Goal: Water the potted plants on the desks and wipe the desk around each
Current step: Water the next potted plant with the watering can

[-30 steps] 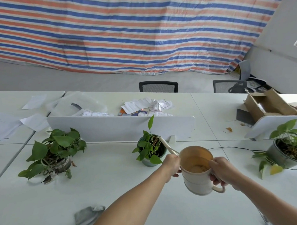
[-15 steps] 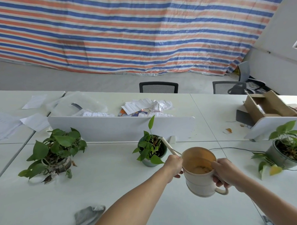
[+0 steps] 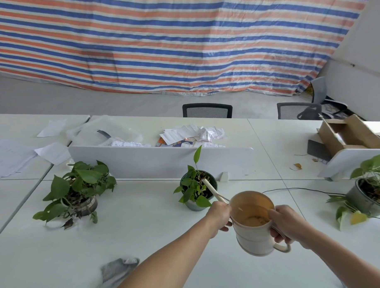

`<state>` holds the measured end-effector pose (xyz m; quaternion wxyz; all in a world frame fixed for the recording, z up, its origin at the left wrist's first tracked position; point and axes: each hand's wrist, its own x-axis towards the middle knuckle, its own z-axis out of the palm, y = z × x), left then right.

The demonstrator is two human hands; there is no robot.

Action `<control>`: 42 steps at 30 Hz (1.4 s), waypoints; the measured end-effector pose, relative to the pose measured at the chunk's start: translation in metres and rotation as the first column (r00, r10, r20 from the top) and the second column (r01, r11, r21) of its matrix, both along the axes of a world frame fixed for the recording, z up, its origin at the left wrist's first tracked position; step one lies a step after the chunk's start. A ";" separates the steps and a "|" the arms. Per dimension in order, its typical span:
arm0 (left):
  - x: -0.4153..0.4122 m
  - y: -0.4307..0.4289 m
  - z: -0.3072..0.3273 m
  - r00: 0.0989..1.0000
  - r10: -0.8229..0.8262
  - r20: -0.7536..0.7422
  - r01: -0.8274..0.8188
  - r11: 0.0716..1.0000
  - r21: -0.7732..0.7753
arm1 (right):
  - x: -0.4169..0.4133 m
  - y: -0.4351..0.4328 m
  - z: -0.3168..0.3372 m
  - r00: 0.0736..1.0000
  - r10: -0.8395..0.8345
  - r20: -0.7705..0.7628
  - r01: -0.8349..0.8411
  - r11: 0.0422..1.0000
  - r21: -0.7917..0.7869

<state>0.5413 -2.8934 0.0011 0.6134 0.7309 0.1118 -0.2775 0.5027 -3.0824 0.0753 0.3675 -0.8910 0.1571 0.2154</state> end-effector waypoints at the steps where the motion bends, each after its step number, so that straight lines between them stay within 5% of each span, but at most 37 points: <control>1: 0.001 0.001 0.001 1.000 0.007 0.002 -0.007 1.000 0.003 | 0.002 0.001 0.000 1.000 0.000 0.002 0.000 1.000 0.004; 42: 0.011 0.003 -0.002 1.000 0.009 -0.004 -0.009 0.996 0.085 | 0.006 0.004 -0.006 1.000 0.001 -0.008 -0.001 1.000 0.009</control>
